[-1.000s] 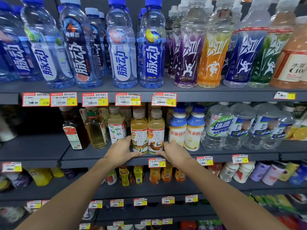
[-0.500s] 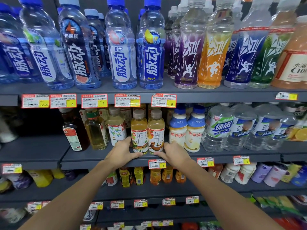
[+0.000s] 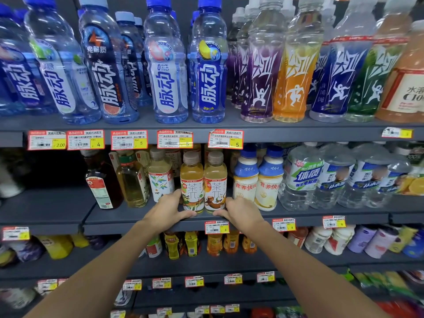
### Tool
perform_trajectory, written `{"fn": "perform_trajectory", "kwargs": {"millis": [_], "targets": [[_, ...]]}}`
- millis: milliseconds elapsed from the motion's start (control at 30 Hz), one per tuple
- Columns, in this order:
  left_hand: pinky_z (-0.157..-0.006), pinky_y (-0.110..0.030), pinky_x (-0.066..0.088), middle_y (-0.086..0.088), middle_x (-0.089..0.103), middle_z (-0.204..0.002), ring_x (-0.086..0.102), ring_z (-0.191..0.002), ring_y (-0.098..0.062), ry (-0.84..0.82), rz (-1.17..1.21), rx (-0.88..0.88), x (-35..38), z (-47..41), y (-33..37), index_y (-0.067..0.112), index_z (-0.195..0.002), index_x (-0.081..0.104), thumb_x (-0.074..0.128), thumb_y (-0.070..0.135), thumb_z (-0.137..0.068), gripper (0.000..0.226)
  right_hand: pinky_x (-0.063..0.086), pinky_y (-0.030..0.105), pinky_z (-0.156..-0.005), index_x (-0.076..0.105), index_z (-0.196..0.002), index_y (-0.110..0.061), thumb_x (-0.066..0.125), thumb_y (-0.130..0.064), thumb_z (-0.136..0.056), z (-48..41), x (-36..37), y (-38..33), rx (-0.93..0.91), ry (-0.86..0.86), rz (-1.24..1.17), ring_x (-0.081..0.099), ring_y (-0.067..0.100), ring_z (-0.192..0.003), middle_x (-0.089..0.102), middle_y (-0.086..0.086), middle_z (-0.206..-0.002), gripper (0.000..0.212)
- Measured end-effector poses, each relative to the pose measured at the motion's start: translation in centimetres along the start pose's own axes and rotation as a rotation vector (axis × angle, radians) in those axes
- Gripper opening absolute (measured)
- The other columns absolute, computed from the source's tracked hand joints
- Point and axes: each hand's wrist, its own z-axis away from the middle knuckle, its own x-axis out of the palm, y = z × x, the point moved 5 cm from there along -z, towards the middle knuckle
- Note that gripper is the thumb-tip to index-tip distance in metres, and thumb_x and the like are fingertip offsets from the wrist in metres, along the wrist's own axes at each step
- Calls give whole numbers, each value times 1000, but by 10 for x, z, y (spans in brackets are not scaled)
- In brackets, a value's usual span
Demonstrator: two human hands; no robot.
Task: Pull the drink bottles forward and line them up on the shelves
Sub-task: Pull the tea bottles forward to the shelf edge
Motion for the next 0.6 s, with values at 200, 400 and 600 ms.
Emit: {"fn": "perform_trajectory", "kwargs": {"millis": [200,400,600], "targets": [[-92,-26,48,3,59,-134,57,-116,-11,-5,7,1,2,1,-1,26,-133,44,72,61,-81,69,42,34,-67,58,-104,-10,43,-71,-94,0,2,0,-14,27,28,67,28,-93,69,10,-97,64],[-98,-30,49,1,58,-137,55,-121,-14,-17,-16,3,3,2,2,24,-137,43,71,60,-83,71,42,33,-67,58,-104,-10,43,-71,-93,0,2,0,-9,15,-4,67,26,-92,69,9,-97,64],[-96,-32,51,2,61,-130,58,-114,-13,50,-89,15,-7,15,11,25,-139,47,63,67,-85,71,41,30,-62,61,-96,-14,39,-74,-94,10,-8,1,-15,83,-16,66,22,-84,68,4,-88,64]]}}
